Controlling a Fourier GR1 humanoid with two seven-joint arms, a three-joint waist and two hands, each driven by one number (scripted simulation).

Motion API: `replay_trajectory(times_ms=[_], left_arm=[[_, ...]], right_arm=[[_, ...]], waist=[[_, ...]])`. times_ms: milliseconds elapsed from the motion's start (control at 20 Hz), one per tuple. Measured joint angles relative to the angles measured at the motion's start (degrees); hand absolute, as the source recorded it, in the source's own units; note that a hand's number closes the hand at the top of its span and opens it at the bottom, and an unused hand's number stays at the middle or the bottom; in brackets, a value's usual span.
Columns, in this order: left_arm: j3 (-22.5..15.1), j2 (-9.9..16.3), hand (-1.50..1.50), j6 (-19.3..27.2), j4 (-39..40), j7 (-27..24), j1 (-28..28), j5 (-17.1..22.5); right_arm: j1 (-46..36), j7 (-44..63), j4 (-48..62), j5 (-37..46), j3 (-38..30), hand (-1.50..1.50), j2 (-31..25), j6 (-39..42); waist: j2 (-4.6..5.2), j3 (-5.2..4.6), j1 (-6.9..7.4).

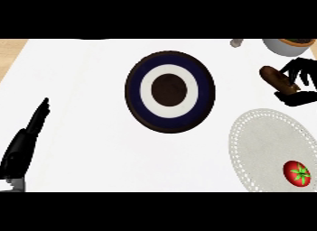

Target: Pick the sweet potato from the placemat and place it in the plate

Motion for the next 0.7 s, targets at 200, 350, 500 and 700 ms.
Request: replay_trajectory(times_ms=[200, 350, 500, 700], left_arm=[[-0.05, -0.5, 0.0, 0.6, -0.16, 0.33, 0.76, -0.46], [0.34, -0.46, 0.0, 0.63, -0.21, 0.82, 0.8, -0.41], [1.13, -0.21, 0.0, 0.39, 0.84, 0.13, 0.87, -0.19], [1.87, -0.14, 0.0, 0.29, 0.91, 0.77, 0.71, -0.16]], right_arm=[[-2.72, -10.17, 1.82, -4.19, -3.36, 1.5, -0.62, 0.16], [-5.15, -15.91, 2.9, -6.79, -4.46, 1.5, -0.96, 3.89], [-7.13, -19.32, 3.84, -7.96, -4.18, 1.5, 0.34, 6.54], [-9.47, -17.92, 0.36, -8.96, -2.58, 1.5, 2.92, 10.12]], waist=[[-0.46, -0.07, -0.89], [-0.77, -0.16, -1.51], [-0.98, -0.25, -2.0], [-1.37, -0.32, -2.86]])
